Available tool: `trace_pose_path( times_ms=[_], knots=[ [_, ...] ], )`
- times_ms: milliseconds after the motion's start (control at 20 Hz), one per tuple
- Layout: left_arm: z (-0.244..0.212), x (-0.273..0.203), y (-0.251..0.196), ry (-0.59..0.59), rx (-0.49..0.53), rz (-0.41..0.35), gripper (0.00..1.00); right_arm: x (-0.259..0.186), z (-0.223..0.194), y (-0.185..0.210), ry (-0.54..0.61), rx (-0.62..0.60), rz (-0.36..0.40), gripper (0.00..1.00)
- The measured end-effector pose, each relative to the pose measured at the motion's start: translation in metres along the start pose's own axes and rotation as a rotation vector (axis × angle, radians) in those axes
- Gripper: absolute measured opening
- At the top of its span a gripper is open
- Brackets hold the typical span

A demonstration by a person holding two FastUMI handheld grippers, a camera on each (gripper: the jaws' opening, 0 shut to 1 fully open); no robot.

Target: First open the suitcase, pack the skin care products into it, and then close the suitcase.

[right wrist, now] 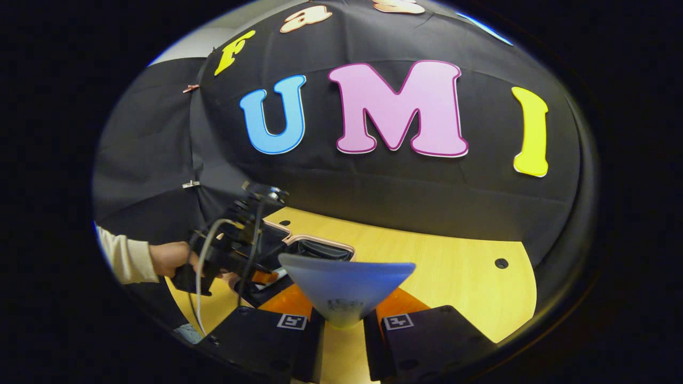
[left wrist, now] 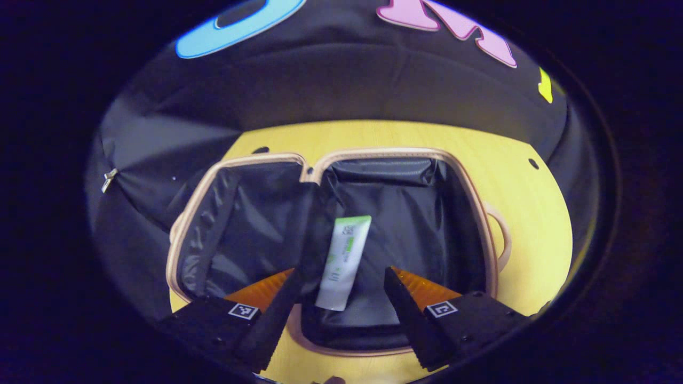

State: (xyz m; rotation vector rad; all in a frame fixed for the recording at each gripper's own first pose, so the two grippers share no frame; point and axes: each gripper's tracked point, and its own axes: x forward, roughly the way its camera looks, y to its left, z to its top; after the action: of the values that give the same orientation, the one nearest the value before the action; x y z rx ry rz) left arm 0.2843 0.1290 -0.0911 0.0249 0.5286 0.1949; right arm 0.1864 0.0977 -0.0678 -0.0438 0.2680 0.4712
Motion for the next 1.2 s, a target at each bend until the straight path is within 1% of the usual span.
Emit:
trace_pose_path(
  times_ms=[50, 100, 200, 350, 400, 450, 500, 550, 600, 650, 800, 850, 950, 1000, 1050, 1100, 1150, 1200],
  knots=[
    [0.008, -0.021, 0.013, -0.063, -0.017, 0.017, 0.98, 0.008, 0.000, 0.006, 0.011, 0.005, 0.005, 0.37],
    [0.011, -0.043, 0.030, -0.119, -0.026, 0.051, 0.98, 0.016, -0.001, 0.013, 0.029, 0.012, 0.005, 0.37],
    [0.007, -0.090, 0.073, -0.202, -0.037, 0.113, 0.98, 0.042, -0.006, 0.025, 0.080, -0.004, -0.008, 0.37],
    [-0.021, -0.131, 0.118, -0.224, -0.080, 0.159, 0.98, 0.083, -0.020, 0.052, 0.140, 0.008, 0.005, 0.37],
    [-0.031, -0.142, 0.134, -0.236, -0.092, 0.169, 0.98, 0.101, -0.034, 0.065, 0.186, 0.045, 0.027, 0.41],
    [-0.040, -0.148, 0.154, -0.261, -0.102, 0.196, 0.98, 0.115, -0.057, 0.078, 0.270, 0.076, 0.047, 0.37],
    [-0.052, -0.151, 0.169, -0.261, -0.112, 0.220, 0.98, 0.126, -0.082, 0.088, 0.347, 0.095, 0.055, 0.37],
    [-0.063, -0.152, 0.180, -0.253, -0.125, 0.231, 0.98, 0.145, -0.108, 0.091, 0.406, 0.114, 0.023, 0.37],
    [-0.073, -0.155, 0.185, -0.242, -0.141, 0.235, 0.98, 0.159, -0.123, 0.091, 0.438, 0.121, -0.002, 0.37],
    [-0.081, -0.155, 0.189, -0.234, -0.155, 0.229, 0.98, 0.169, -0.133, 0.094, 0.458, 0.112, -0.013, 0.37],
    [-0.105, -0.154, 0.195, -0.196, -0.168, 0.220, 0.98, 0.181, -0.175, 0.093, 0.597, 0.056, -0.062, 0.37],
    [-0.110, -0.157, 0.197, -0.194, -0.163, 0.225, 0.98, 0.183, -0.186, 0.089, 0.640, 0.067, -0.088, 0.37],
    [-0.112, -0.161, 0.199, -0.196, -0.151, 0.224, 0.98, 0.189, -0.201, 0.088, 0.698, 0.144, -0.142, 0.37],
    [-0.113, -0.162, 0.203, -0.198, -0.135, 0.239, 0.98, 0.192, -0.203, 0.084, 0.705, 0.162, -0.167, 0.37],
    [-0.115, -0.165, 0.212, -0.199, -0.118, 0.268, 0.98, 0.196, -0.201, 0.084, 0.702, 0.184, -0.172, 0.37],
    [-0.117, -0.167, 0.219, -0.198, -0.109, 0.290, 0.98, 0.197, -0.197, 0.089, 0.697, 0.212, -0.160, 0.37],
    [-0.118, -0.168, 0.225, -0.196, -0.114, 0.303, 0.98, 0.197, -0.193, 0.092, 0.697, 0.236, -0.158, 0.38],
    [-0.121, -0.168, 0.231, -0.191, -0.129, 0.306, 0.98, 0.194, -0.189, 0.090, 0.694, 0.254, -0.169, 0.33]
  ],
)
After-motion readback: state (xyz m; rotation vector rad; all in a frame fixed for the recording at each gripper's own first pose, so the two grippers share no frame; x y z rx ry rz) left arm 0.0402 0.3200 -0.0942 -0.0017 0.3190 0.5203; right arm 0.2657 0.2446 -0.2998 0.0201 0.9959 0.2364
